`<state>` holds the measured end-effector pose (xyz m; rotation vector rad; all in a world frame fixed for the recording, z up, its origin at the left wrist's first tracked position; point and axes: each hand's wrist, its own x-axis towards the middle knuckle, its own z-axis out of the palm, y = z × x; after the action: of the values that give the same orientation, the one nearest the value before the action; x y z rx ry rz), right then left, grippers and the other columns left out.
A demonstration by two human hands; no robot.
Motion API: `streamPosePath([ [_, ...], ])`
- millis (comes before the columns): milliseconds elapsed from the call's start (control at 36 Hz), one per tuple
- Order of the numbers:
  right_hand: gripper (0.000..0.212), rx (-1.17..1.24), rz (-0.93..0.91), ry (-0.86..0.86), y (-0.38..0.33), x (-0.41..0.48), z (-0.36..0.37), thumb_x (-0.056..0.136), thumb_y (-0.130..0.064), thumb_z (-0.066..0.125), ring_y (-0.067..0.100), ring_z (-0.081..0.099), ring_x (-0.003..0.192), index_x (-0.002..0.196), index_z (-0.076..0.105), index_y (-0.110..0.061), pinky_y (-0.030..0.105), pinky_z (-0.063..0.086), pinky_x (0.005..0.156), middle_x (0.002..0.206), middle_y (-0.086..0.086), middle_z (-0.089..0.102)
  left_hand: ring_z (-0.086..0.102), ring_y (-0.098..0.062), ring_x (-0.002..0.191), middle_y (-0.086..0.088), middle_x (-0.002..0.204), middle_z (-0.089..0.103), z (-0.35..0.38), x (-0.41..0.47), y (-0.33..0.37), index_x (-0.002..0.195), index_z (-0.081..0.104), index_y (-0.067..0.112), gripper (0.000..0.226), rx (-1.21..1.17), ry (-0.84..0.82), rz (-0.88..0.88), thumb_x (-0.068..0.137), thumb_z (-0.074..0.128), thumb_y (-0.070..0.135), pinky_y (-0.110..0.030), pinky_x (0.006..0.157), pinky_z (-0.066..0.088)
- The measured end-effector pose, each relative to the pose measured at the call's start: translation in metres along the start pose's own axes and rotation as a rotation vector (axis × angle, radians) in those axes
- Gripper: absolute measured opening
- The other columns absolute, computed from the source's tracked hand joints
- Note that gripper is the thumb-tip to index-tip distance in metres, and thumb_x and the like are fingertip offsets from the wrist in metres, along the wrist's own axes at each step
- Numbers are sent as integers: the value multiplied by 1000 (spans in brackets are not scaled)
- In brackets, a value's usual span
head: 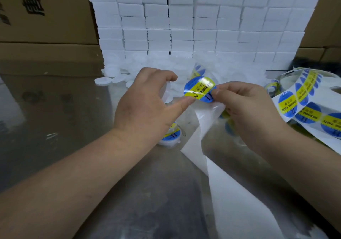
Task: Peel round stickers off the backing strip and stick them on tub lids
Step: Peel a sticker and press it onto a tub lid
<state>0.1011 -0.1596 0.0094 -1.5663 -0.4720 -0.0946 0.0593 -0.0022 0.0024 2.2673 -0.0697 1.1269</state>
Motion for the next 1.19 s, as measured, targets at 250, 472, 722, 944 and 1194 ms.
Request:
streamPosePath([
  [250, 30, 14, -14, 160, -2, 4, -3, 85, -13, 59, 7, 54, 50, 58, 70, -21, 13, 40, 46, 53, -8, 64, 48, 5, 81, 15, 100, 50, 1, 4, -2, 92, 51, 37, 26, -260, -22, -187, 83, 49, 13, -5, 67, 36],
  [472, 29, -106, -92, -216, 2, -6, 6, 82, -9, 62, -5, 54, 49, 59, 72, -23, 7, 41, 50, 56, -12, 65, 69, -18, 77, -5, 103, 67, -1, 13, 4, 112, 52, 30, 25, -1187, -109, -588, 100, 33, 18, -31, 76, 55],
  [722, 38, -32, -123, -287, 0, -8, 5, 84, -7, 60, -6, 60, 58, 62, 74, -34, 6, 43, 57, 58, -16, 67, 68, -26, 82, -13, 92, 71, -3, 10, 8, 97, 60, 19, 25, -1329, -317, -605, 98, 35, 19, -38, 68, 58],
  [944, 30, -42, -142, -214, 1, -7, 7, 84, -8, 61, -4, 54, 48, 64, 70, -28, 6, 41, 52, 50, -14, 61, 64, -31, 92, -24, 104, 63, -2, 7, 7, 94, 60, 10, 37, -1345, -415, -566, 62, 51, 27, -43, 79, 54],
  [1194, 28, -87, -122, -178, 3, -7, 7, 83, -10, 63, -4, 51, 47, 60, 69, -25, 6, 39, 51, 47, -12, 58, 65, -27, 89, -20, 106, 66, 1, 4, 6, 96, 60, 14, 32, -1301, -477, -519, 67, 49, 25, -37, 79, 54],
])
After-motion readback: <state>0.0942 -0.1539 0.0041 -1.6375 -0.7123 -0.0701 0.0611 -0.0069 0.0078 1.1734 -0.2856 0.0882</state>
